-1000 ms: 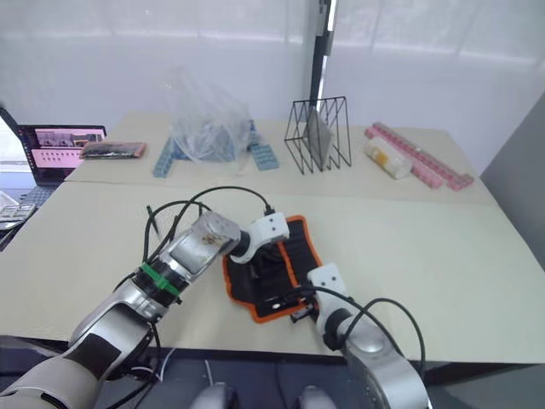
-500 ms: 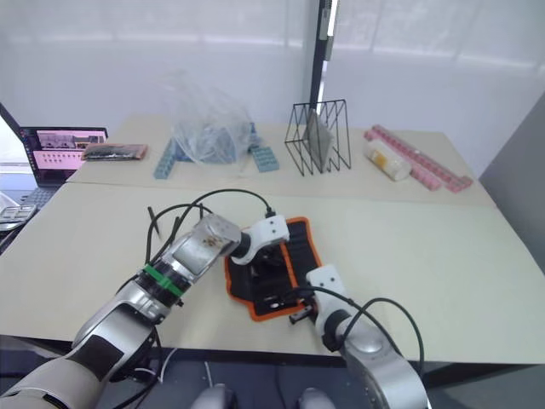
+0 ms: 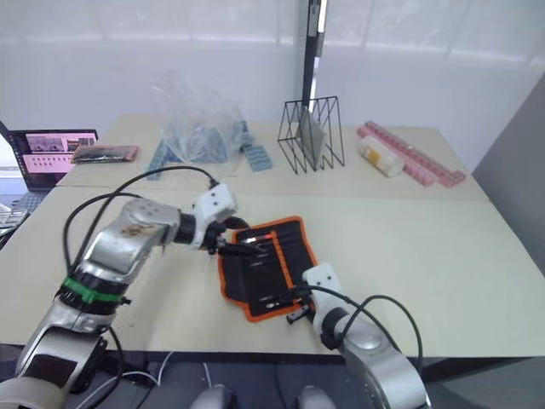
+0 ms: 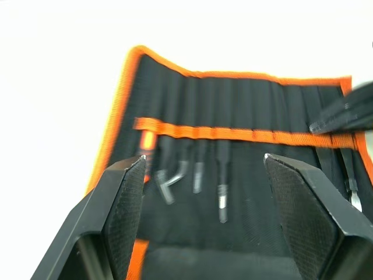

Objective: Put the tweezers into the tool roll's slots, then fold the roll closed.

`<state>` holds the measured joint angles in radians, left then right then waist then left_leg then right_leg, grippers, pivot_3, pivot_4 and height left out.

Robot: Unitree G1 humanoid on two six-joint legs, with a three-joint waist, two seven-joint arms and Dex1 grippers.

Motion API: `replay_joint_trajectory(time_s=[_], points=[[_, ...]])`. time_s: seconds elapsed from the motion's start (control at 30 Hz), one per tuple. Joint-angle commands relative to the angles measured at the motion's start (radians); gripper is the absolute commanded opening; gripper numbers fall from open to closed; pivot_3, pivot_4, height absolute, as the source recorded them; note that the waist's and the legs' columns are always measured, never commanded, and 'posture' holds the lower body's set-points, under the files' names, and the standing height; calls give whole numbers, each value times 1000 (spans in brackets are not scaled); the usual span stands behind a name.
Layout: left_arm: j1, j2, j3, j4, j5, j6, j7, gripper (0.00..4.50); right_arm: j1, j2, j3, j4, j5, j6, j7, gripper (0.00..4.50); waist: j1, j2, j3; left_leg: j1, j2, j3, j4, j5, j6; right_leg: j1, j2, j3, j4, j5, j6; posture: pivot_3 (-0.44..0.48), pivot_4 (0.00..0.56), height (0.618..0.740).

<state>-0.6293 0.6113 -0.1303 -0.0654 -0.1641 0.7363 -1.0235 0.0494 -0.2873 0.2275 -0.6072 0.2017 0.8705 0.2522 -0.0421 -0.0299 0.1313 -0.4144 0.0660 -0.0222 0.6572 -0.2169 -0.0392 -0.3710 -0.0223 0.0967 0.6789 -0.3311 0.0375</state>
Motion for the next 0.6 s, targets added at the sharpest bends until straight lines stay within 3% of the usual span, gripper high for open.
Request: replay_joint_trajectory(time_s=[0.03,0.13,0.27,0.43,0.6], points=[[150,73,179,-86,-34,-2,70,3686,39,-31,14,98,-6,35,18,0,-3,0,0,0,0,0,-1,0,0,0,0,0,0,0,0,0,150,705],[283,93,298,-179,-82,51,118,4474,42,-46,6,105,-6,20,33,0,7,-2,1,0,0,0,-1,0,0,0,-1,0,0,1,-1,0,150,705],[463,62,475,-310,-129,97,216,4474,41,-64,0,114,-6,5,51,0,21,-7,2,0,-1,-1,-1,0,0,2,-2,-1,-1,0,-1,0,150,705],[817,-86,771,-496,-142,58,345,4474,62,-90,-15,126,-6,-24,76,0,18,-8,1,4,-1,2,-3,-1,-2,2,-4,0,-2,-1,-3,0,150,705],[1058,-244,878,-559,-159,-61,415,4474,74,-107,-17,133,-3,-41,95,0,34,-13,-2,10,-1,1,-8,-2,-3,5,-6,-2,-9,-7,-7,0,150,705]])
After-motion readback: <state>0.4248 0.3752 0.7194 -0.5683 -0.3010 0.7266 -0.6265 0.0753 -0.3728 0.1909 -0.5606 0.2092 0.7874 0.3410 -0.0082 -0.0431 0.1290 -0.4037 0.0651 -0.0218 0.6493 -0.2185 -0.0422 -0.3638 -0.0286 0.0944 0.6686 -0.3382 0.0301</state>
